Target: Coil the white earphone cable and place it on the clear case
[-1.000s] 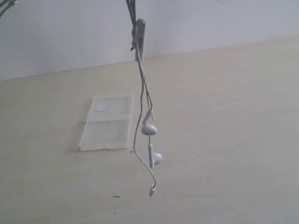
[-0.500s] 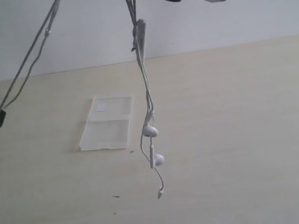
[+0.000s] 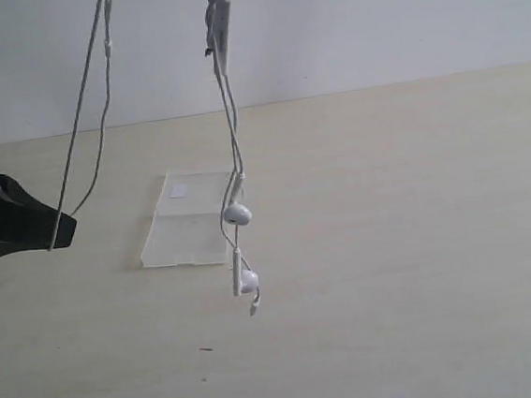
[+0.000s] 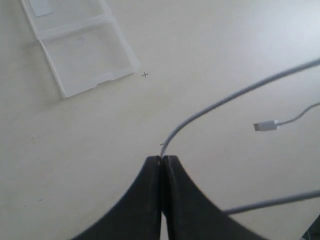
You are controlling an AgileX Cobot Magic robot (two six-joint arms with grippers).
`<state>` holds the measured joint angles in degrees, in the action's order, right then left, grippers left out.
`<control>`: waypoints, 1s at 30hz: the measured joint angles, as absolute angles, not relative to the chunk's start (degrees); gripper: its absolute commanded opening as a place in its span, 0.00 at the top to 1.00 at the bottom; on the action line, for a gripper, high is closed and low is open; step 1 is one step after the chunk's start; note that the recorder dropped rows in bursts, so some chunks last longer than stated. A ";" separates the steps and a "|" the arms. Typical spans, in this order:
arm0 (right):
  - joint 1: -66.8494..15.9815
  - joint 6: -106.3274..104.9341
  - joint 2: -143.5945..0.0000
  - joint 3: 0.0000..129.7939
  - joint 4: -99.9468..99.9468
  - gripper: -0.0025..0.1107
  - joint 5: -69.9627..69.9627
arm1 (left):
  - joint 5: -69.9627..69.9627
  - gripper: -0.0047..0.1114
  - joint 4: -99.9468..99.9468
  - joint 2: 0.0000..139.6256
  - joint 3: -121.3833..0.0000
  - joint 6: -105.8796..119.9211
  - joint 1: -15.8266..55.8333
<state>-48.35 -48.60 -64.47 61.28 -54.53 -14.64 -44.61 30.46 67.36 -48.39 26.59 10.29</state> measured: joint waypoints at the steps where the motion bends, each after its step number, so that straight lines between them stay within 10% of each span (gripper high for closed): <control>1: -48.35 -48.81 -64.60 61.28 -54.54 0.98 -14.39 | -44.61 0.84 30.70 67.36 -48.35 26.71 10.29; 8: -48.35 -49.03 -64.83 61.60 -54.86 0.98 -12.63 | -45.07 0.36 32.93 67.40 -47.88 28.98 10.29; 30: -48.35 -49.42 -66.79 61.73 -51.86 0.98 -12.27 | -48.29 0.24 31.85 55.59 -49.12 35.02 10.29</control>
<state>-48.35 -49.42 -66.79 61.73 -51.86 -12.27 -48.29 31.85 55.59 -49.12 35.02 10.29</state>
